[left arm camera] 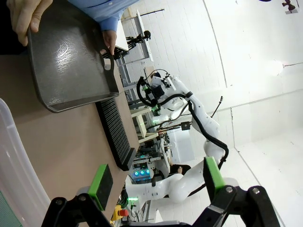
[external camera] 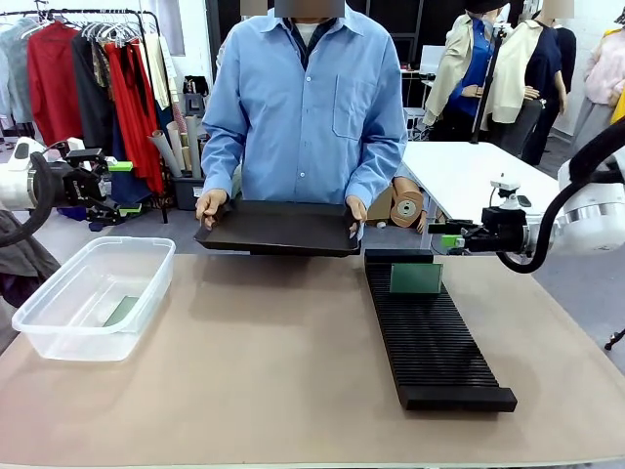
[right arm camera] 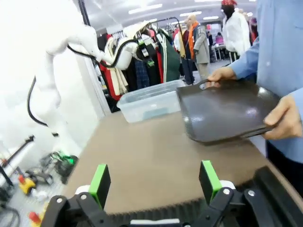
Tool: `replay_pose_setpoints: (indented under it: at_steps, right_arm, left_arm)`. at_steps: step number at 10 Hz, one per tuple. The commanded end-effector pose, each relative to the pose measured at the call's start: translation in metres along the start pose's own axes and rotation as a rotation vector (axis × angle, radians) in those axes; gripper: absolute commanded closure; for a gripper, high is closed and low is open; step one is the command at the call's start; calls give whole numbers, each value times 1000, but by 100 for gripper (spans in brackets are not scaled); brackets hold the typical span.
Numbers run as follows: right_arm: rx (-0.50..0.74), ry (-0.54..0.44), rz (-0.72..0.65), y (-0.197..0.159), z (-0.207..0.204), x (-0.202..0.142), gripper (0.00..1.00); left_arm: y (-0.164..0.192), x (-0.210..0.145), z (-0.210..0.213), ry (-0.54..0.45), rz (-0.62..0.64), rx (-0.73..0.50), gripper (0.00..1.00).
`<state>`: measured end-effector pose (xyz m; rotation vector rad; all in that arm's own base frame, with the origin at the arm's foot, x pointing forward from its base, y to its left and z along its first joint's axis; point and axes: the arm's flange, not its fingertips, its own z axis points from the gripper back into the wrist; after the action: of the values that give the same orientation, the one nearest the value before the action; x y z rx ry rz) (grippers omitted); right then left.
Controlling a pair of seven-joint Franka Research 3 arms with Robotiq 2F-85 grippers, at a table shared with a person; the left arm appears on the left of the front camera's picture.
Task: Sort PCBs into racks and boxes based on the side picked up.
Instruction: If the short side of the Blank PCB is picked up, insert it into the PCB Rack ; if the long side is picked up, place it in the Organizing box.
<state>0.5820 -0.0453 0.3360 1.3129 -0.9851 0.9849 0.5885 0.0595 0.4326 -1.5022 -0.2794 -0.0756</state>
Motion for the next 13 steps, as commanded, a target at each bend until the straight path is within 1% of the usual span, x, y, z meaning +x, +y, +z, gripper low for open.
replay_pose_setpoints:
  at_steps: [1,2,4,5,6,7,9,11,12,13]
  right_arm:
    - [-8,18,-292,41,-9,14,0]
    - [-41,7,-441,49,-10,19,0]
    - [-115,15,-627,66,-12,33,0]
    - [-147,-20,-774,76,-13,40,0]
    - [-163,-43,-832,83,-13,48,0]
    - [-157,-65,-872,90,-14,56,0]
    - [-96,-127,-981,96,-12,65,0]
    - [-57,-118,-1033,97,-12,66,0]
    - [-101,-73,-966,93,-11,64,0]
    - [-101,-73,-966,93,-11,64,0]
  left_arm:
    - [-3,0,1,2,3,1,0]
    - [-3,0,1,2,3,1,0]
    - [-3,0,1,2,3,1,0]
    - [-3,0,1,2,3,1,0]
    - [-3,0,1,2,3,1,0]
    - [-3,0,1,2,3,1,0]
    - [-3,0,1,2,3,1,0]
    - [-3,0,1,2,3,1,0]
    - [-3,0,1,2,3,1,0]
    - [-3,0,1,2,3,1,0]
